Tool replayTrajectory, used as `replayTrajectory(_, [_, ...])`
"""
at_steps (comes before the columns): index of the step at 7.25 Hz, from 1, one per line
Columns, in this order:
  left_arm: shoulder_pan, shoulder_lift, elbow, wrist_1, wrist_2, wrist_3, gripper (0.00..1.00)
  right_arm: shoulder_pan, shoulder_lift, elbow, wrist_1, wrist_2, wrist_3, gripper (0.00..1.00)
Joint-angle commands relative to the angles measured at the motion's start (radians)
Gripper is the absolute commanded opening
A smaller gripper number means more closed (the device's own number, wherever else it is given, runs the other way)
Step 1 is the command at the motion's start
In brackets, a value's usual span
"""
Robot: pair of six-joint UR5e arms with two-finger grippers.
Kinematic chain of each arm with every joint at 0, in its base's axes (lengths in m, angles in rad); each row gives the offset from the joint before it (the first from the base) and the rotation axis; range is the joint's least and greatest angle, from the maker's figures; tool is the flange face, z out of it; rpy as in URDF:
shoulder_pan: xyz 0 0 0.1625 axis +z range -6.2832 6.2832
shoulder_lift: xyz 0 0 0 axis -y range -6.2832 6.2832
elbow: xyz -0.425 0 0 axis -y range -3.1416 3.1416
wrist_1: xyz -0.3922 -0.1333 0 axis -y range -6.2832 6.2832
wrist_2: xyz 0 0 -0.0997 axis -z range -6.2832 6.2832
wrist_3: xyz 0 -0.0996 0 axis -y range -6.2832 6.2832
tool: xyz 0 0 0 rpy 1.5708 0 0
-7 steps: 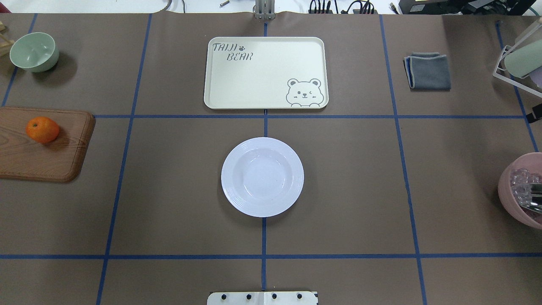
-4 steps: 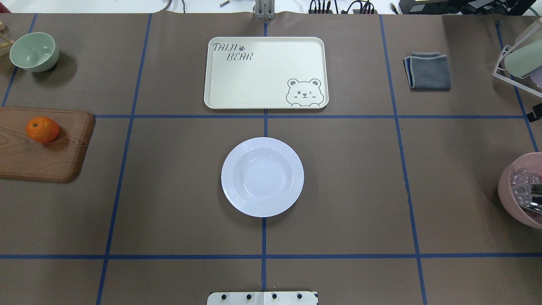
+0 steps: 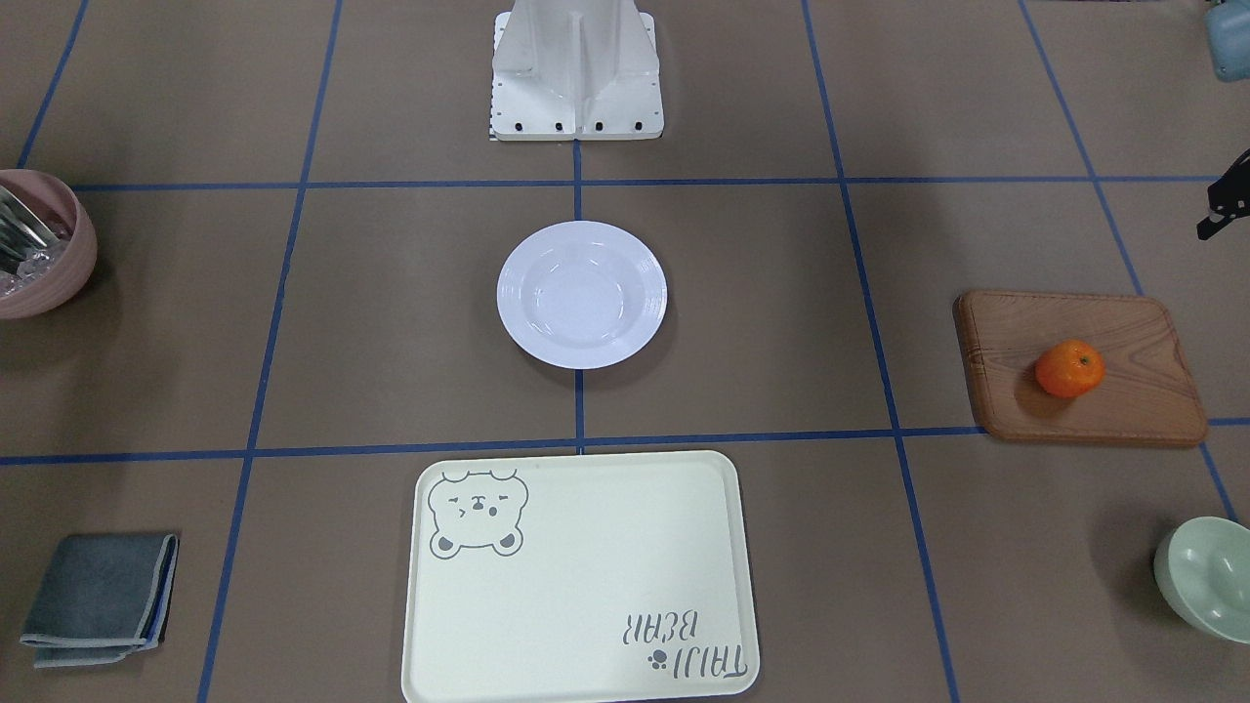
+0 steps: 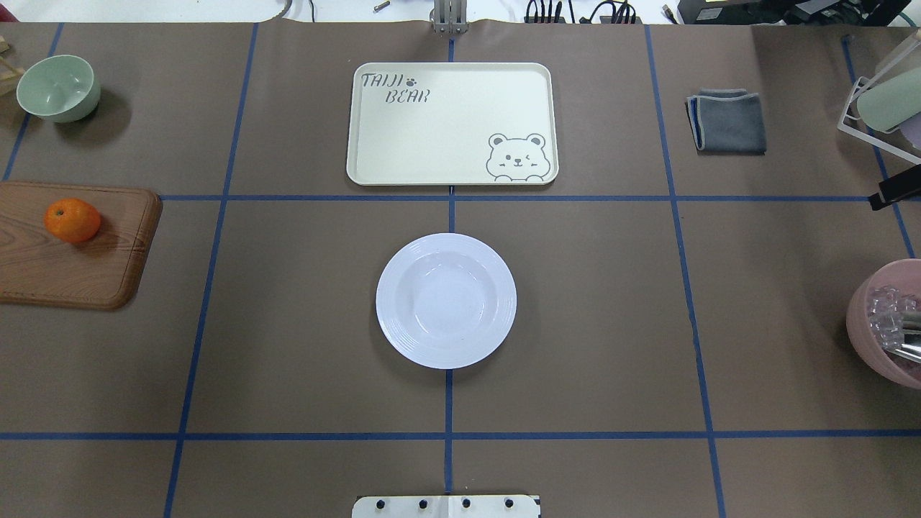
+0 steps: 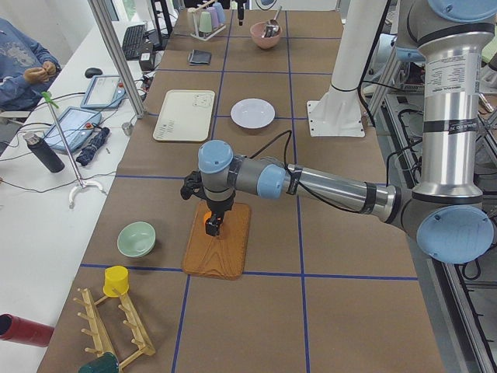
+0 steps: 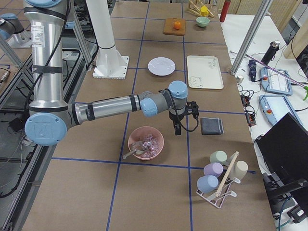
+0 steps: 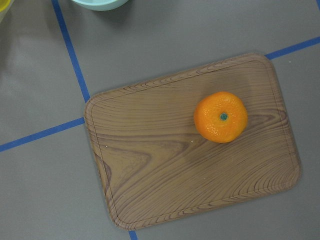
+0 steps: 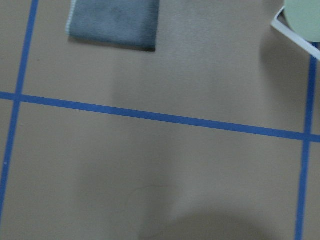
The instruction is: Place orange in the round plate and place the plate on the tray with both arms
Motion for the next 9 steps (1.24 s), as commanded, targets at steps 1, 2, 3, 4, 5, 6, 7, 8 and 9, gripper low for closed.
replayTrajectory(1, [0.005, -0.006, -0.001, -0.002, 0.001, -0.009, 0.98, -0.169, 0.033, -0.011, 0.259, -0.008, 0.39, 1.0])
replayTrajectory(2, [0.011, -0.05, 0.036, -0.024, 0.002, -0.096, 0.98, -0.193, 0.037, -0.011, 0.32, -0.054, 0.492, 1.0])
replayTrajectory(3, [0.015, -0.077, 0.141, -0.158, 0.002, -0.145, 0.98, -0.193, 0.038, -0.015, 0.319, -0.048, 0.494, 1.0])
replayTrajectory(4, [0.076, -0.112, 0.244, -0.333, 0.004, -0.28, 0.98, -0.193, 0.056, -0.015, 0.316, -0.043, 0.497, 1.0])
replayTrajectory(5, [0.157, -0.141, 0.301, -0.454, 0.025, -0.446, 0.98, -0.193, 0.066, -0.014, 0.313, -0.042, 0.5, 1.0])
replayTrajectory(6, [0.211, -0.164, 0.307, -0.472, 0.074, -0.532, 0.98, -0.193, 0.07, -0.014, 0.313, -0.043, 0.5, 1.0])
replayTrajectory(7, [0.259, -0.178, 0.308, -0.472, 0.137, -0.578, 0.98, -0.193, 0.073, -0.015, 0.313, -0.045, 0.501, 1.0])
replayTrajectory(8, [0.264, -0.177, 0.311, -0.47, 0.166, -0.571, 0.98, -0.193, 0.073, -0.015, 0.313, -0.045, 0.501, 1.0])
replayTrajectory(9, [0.281, -0.181, 0.326, -0.469, 0.173, -0.578, 0.98, -0.193, 0.073, -0.02, 0.313, -0.045, 0.501, 1.0])
